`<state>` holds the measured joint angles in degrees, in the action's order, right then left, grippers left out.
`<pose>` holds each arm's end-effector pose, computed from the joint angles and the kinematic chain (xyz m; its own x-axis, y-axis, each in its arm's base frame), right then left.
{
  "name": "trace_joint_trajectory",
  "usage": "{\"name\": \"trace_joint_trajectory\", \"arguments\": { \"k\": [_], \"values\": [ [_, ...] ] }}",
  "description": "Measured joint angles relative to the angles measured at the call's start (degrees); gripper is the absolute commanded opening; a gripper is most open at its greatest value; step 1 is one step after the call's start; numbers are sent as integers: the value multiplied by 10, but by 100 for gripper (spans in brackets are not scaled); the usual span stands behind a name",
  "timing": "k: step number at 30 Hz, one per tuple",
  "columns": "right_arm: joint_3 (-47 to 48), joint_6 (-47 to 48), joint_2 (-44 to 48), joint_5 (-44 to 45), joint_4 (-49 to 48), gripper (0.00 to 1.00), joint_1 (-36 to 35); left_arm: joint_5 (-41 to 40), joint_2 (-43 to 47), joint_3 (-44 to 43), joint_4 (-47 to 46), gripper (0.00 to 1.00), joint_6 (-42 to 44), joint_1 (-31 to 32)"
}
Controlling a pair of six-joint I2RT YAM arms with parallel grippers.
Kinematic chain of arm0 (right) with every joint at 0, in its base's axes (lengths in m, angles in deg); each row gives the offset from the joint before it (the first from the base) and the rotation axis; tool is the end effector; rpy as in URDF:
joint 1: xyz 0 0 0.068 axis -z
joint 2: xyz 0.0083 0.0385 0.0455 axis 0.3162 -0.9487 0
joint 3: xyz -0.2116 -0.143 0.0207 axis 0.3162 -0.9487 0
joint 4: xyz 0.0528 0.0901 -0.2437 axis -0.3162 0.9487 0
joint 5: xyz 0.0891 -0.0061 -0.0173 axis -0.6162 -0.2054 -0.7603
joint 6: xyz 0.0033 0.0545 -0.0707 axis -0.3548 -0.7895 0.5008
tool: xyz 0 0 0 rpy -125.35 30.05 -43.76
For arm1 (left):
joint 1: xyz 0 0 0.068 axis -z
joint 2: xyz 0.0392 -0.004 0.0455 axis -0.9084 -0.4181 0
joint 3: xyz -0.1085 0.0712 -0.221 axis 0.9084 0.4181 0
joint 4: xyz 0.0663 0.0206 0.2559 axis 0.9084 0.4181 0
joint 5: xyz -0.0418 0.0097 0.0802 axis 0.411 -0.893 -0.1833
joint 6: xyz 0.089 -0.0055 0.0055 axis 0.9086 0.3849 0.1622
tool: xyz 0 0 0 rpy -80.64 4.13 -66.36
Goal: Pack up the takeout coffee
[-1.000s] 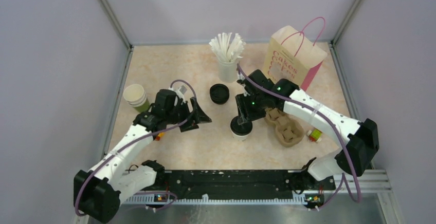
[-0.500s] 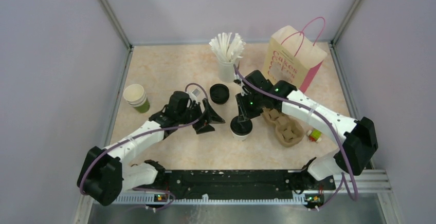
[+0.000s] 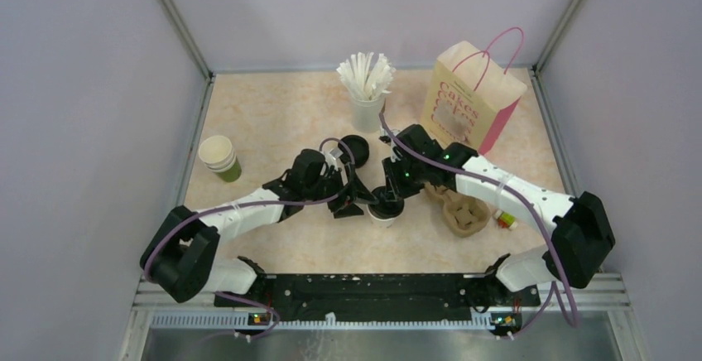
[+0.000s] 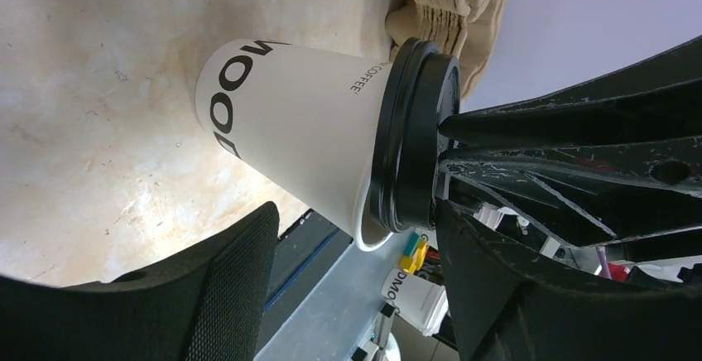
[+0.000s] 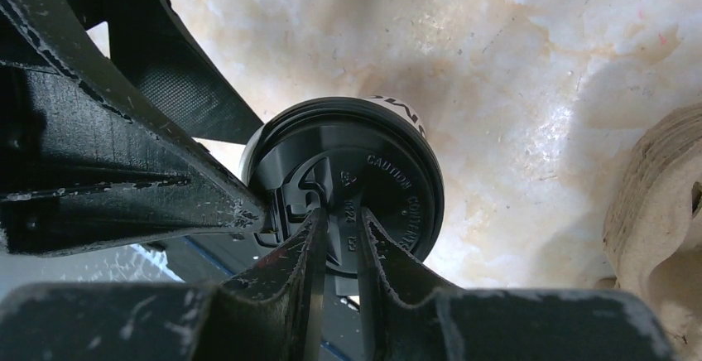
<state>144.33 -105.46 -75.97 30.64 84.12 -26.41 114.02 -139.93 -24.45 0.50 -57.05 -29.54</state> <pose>0.2188 0.2349 0.2133 -0.8328 -0.3004 -0.4651 -0.4778 0.8143 0.3296 0.2194 -0.2120 0.1517 -0.9737 -0.2191 -0.0632 -0.0557 0.4973 -0.8658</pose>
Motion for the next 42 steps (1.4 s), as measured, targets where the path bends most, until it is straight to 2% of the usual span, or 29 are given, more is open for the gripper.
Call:
{"name": "trace_joint_trajectory", "arguments": {
  "k": [4, 10, 13, 15, 20, 26, 31, 36, 42],
  "values": [
    [-6, -2, 4, 0, -9, 19, 0, -4, -4, -3, -2, 67, 4, 0],
    [-8, -3, 6, 0, -12, 20, 0, -12, -9, -12, 4, 65, 14, 0],
    [-7, -4, 6, -1, -11, 20, 0, -15, -7, -14, 10, 57, 17, 0],
    [-6, -5, 6, -6, -10, 21, 0, -15, -4, -16, 11, 54, 18, 1],
    [-4, -14, 7, -21, -3, 21, 0, -17, 2, -21, 17, 67, 21, 2],
    [-4, -27, 9, -32, 1, 21, 0, -24, 14, -28, 51, 74, 23, 2],
    [-4, -32, 9, -32, 1, 21, 0, -32, 50, -32, 88, 63, 23, 2],
    [-4, -34, 9, -32, 1, 22, 0, -57, 99, -35, 141, 39, 33, 2],
    [-4, -34, 9, -36, 1, 21, 0, -90, 128, -43, 197, 33, 53, 2]
  ]
}}
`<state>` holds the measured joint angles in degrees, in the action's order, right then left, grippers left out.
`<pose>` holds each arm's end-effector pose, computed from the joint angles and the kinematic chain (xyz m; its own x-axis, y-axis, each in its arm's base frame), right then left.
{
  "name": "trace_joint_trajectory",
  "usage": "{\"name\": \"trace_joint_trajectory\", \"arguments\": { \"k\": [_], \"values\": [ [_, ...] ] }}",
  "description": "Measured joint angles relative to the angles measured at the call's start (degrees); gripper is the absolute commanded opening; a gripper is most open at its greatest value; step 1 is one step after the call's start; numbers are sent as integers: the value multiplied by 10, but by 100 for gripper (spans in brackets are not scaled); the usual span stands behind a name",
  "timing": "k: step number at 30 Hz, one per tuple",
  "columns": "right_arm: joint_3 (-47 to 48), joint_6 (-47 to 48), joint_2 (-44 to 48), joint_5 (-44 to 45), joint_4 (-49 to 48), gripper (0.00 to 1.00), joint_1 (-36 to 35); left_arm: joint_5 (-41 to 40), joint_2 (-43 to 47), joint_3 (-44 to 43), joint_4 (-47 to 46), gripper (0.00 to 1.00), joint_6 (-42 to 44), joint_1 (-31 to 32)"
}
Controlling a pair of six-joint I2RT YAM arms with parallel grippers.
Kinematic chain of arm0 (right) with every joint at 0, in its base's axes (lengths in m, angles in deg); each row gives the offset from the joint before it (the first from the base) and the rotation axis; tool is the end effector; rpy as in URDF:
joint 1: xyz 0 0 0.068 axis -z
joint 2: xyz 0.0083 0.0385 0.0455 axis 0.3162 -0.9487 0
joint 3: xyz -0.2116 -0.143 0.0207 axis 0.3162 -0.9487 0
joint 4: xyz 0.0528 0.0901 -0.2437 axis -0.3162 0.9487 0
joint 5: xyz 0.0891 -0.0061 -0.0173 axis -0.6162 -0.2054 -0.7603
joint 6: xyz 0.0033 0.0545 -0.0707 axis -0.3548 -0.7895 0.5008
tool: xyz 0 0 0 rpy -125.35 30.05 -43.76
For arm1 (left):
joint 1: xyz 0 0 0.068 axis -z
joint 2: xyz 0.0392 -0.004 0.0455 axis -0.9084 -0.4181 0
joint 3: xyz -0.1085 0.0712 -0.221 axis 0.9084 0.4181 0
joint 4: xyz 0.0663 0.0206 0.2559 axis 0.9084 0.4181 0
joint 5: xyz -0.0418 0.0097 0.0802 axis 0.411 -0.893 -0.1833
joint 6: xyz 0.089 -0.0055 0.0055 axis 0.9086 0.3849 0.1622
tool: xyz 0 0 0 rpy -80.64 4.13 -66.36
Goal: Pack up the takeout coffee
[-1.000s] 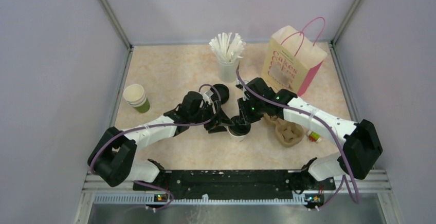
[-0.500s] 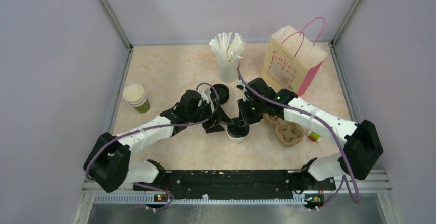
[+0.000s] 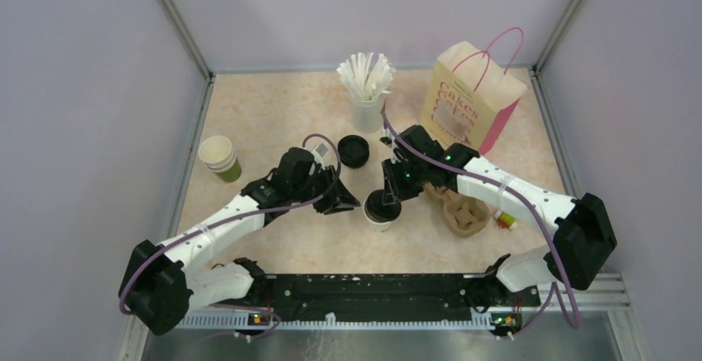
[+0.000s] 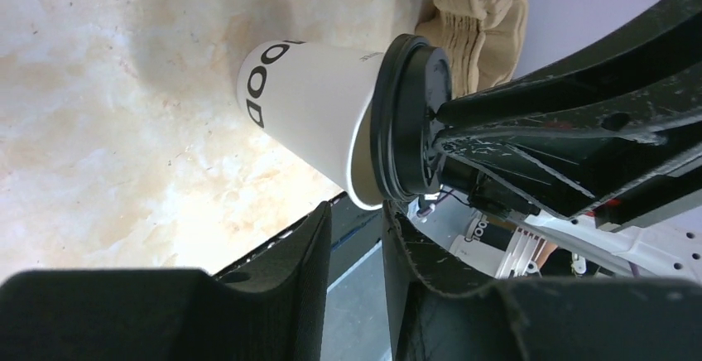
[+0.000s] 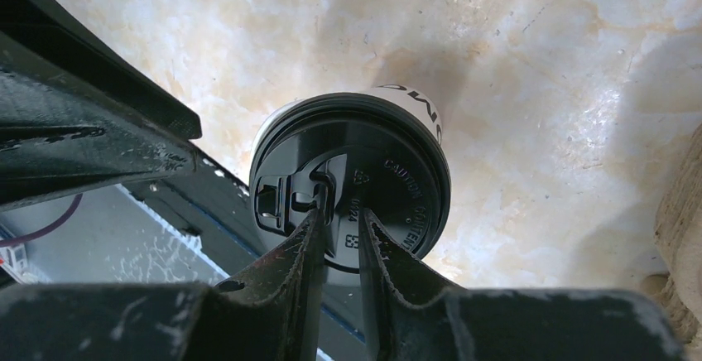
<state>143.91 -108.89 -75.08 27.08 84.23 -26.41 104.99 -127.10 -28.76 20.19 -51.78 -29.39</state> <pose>0.2130 0.2360 0.2161 -0.8649 -0.2631 -0.4275 -0.4432 0.8001 0.4042 0.2041 -0.1884 0.1962 -0.9441 -0.2725 -0.1855 -0.0173 0.6028 -0.7977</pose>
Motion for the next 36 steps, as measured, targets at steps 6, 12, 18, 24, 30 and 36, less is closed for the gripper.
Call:
{"name": "trace_joint_trajectory", "arguments": {
  "k": [6, 12, 18, 24, 30, 36],
  "values": [
    [0, 0, 0, -7, 0, 22, 0, 1, -19, 4, 6, 31, 0, 0],
    [0, 0, 0, -9, 0, 22, -6, 3, -54, 9, 3, 28, 1, 0],
    [1, 0, 0, -8, 0, 22, -18, 16, -60, 18, -12, 29, 0, 0],
    [9, 2, -2, -6, 6, 23, -25, 33, -76, 30, -35, 30, -4, 5],
    [23, 6, -8, -2, 12, 23, -32, 42, -83, 30, -54, 31, -5, 8],
    [28, 6, -18, 0, 13, 24, -42, 45, -93, 30, -62, 31, -5, 10]
  ]
}}
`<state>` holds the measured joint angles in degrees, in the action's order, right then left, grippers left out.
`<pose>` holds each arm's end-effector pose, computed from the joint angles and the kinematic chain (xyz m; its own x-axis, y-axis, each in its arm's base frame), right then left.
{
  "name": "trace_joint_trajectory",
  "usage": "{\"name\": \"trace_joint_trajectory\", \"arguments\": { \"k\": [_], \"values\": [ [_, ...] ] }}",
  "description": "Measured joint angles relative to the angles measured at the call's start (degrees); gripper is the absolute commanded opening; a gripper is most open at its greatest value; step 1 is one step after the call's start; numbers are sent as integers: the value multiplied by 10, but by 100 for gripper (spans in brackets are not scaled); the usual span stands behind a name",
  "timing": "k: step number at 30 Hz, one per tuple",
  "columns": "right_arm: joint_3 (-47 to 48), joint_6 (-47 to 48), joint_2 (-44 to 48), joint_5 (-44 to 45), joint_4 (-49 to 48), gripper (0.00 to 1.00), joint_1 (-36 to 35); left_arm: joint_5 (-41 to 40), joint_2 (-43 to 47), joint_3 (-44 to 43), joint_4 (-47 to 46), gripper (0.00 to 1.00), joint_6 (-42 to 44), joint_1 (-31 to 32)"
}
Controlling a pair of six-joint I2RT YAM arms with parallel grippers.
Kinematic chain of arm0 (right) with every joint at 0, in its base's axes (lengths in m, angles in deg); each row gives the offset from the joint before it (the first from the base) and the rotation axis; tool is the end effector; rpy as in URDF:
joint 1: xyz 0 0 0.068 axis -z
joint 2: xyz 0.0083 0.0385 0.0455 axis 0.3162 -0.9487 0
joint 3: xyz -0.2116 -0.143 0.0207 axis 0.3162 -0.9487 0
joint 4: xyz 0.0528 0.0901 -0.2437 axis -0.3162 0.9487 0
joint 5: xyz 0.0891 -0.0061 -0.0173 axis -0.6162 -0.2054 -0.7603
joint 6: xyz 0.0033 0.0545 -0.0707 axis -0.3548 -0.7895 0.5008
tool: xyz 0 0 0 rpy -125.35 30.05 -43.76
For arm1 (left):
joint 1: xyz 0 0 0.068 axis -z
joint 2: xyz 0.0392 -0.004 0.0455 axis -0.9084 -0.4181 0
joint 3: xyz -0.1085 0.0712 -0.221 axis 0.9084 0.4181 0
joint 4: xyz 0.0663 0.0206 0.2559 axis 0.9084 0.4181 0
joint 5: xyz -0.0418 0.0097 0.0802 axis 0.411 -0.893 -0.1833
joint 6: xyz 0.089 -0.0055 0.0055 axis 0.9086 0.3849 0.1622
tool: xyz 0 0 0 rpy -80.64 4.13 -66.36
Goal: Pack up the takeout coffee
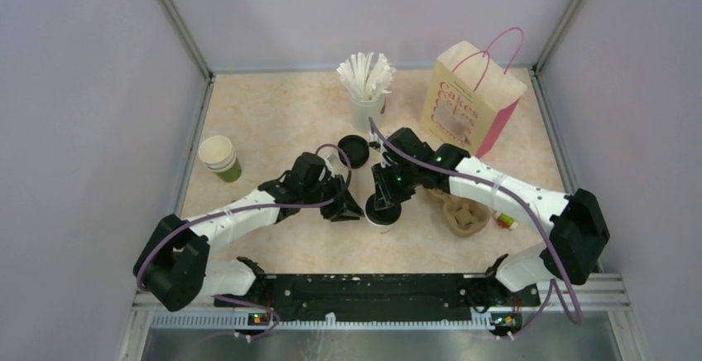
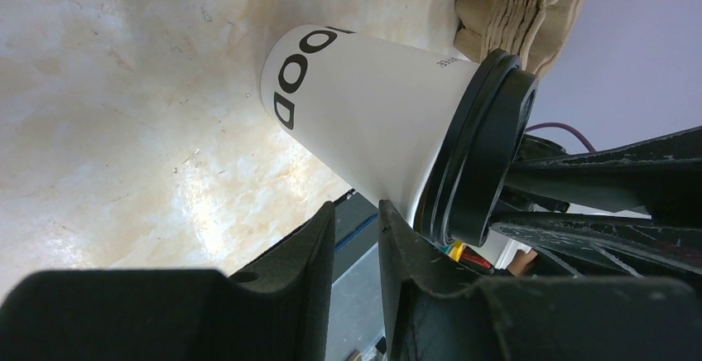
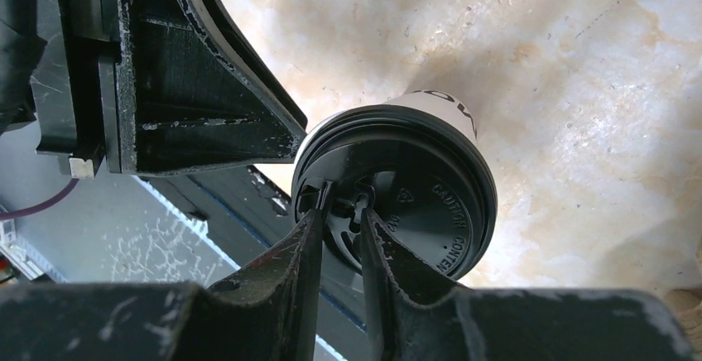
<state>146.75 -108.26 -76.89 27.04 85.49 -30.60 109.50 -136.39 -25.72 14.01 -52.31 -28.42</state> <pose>0.2000 0.2565 0.2216 -0.8390 -0.3355 -0.4285 -0.5088 0.7628 0.3990 0.2047 -0.2017 0.1487 -0.9767 -0.2031 -0.0699 -0.0732 0.6207 -0.7806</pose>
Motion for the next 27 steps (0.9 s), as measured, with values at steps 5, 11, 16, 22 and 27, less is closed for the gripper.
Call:
{"name": "trace_joint_trajectory", "arguments": {
  "k": [5, 11, 16, 22, 27],
  "values": [
    [2, -1, -5, -5, -2, 24, -3, 1, 0, 0, 0, 31, 0, 1],
    [2, -5, -5, -14, -7, 25, -10, 1, -1, 0, 0, 31, 0, 1],
    [2, -7, -5, -16, -12, 25, -11, 0, -1, 0, 0, 32, 0, 2],
    [4, -7, -5, -7, -6, 25, -11, -10, 1, -4, 24, 45, 2, 3],
    [34, -10, -5, -3, 8, 25, -11, -35, 35, -28, 78, 56, 5, 3]
  ]
}}
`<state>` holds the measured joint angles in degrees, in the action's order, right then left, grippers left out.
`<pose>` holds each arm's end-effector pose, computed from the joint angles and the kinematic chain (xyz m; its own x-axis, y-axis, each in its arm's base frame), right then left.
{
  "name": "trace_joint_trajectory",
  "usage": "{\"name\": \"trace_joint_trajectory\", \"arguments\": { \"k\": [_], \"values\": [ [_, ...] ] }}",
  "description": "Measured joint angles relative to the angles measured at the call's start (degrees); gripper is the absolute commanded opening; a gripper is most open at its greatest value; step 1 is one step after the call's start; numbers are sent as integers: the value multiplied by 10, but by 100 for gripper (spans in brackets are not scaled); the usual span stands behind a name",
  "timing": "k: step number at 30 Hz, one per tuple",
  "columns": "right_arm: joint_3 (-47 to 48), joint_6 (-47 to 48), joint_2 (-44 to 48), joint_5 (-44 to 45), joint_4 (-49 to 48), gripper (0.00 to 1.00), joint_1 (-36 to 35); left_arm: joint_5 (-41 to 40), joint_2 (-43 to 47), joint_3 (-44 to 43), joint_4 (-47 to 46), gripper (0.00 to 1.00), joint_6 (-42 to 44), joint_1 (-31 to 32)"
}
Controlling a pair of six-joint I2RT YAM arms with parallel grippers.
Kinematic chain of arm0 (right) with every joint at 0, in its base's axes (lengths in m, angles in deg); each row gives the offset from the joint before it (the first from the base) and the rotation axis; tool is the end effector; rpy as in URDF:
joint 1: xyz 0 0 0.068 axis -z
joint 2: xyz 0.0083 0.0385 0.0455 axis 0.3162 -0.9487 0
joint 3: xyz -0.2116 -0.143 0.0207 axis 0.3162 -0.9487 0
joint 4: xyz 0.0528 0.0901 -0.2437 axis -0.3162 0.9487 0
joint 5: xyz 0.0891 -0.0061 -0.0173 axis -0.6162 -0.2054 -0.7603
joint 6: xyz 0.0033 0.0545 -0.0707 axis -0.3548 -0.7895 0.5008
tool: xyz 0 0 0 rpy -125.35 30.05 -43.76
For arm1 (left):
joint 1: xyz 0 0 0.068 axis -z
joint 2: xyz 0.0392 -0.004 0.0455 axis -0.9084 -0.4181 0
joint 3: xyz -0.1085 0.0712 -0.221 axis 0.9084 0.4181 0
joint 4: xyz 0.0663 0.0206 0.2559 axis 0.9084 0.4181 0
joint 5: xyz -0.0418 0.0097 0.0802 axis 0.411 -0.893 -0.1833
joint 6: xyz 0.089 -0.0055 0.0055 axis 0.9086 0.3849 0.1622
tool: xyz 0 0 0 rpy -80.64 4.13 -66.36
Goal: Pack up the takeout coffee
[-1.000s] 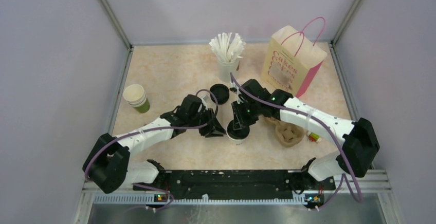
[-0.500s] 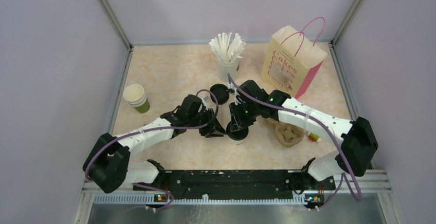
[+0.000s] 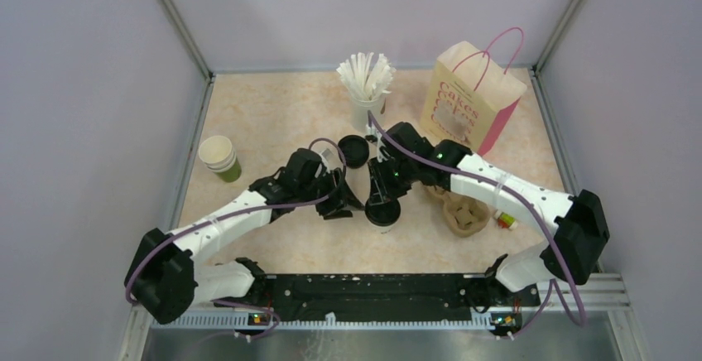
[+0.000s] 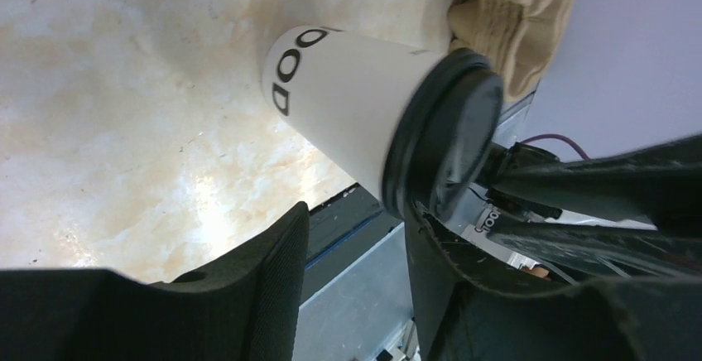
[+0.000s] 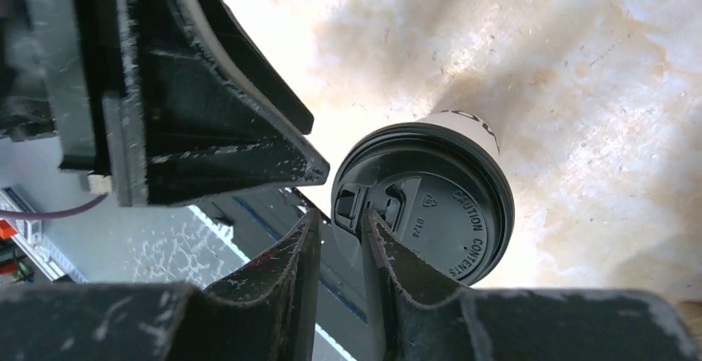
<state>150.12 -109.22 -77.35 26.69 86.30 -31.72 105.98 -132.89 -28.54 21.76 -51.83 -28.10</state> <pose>0.1988 0.2658 0.2381 -0.8312 -0.3284 -0.4486 -0.5204 0.7438 0.4196 0.2015 -0.1958 0.1663 -0.9687 -0.2297 -0.0937 -0.0837 0.6580 -0.7483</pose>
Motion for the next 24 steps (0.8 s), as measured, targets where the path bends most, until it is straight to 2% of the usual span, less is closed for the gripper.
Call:
{"name": "trace_joint_trajectory", "arguments": {
  "k": [3, 8, 17, 24],
  "values": [
    [6, -2, 5, 3, -4, 23, 0, -12, 25, -16, 9, 63, 3, 0],
    [5, -2, 8, 7, -4, 19, 2, -8, 37, -19, -14, 63, 3, 0],
    [-19, -1, 14, 6, -11, 18, 19, 7, 5, -18, -56, 64, 9, 0],
    [-47, -1, 18, 3, -20, 18, 29, 12, -18, -17, -80, 53, 16, 0]
  ]
}}
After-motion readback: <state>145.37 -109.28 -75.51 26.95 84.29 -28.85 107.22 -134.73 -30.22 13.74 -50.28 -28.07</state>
